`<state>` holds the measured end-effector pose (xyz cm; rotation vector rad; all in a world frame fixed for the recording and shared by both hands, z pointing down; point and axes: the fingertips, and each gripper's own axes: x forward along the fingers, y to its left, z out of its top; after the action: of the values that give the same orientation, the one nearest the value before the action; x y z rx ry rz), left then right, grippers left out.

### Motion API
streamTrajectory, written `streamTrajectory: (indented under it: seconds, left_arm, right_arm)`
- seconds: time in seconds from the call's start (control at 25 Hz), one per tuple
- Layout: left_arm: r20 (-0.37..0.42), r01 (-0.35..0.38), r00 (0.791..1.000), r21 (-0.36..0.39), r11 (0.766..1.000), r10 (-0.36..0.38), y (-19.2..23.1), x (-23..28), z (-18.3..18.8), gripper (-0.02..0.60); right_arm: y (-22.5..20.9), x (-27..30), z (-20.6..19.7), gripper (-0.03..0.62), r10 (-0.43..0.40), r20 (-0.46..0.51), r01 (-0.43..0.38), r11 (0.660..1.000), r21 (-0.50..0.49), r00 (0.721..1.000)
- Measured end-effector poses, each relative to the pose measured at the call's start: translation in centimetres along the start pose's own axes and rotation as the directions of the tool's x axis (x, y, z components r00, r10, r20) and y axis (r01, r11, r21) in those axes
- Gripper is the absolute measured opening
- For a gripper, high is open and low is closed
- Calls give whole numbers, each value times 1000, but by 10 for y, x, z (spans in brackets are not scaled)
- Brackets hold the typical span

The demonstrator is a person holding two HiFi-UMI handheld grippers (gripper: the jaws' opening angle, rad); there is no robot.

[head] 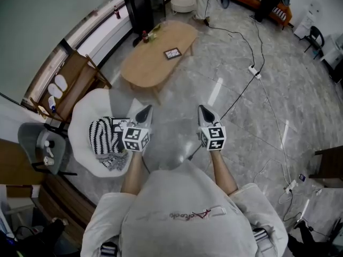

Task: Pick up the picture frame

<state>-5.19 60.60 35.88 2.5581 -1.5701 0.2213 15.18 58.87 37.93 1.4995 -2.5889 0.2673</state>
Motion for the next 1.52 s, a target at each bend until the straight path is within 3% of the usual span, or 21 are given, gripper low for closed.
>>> streamTrajectory:
  seconds: [0.56, 1.04, 1.52]
  left_arm:
    - [-4, -4, 1000, -18, 1000, 4, -57, 33, -6, 0]
    - [-9, -28, 1000, -31, 999, 28, -57, 39, -19, 0]
    - [-23, -3, 1000, -27, 1000, 2, -59, 75, -21, 0]
  right_arm:
    - [-43, -14, -2, 3, 40, 4, -40, 999, 8, 999]
    - [-39, -1, -11, 3, 88, -16, -89, 996, -23, 996]
    - [-61, 17, -14, 3, 83, -27, -83, 996, -24, 996]
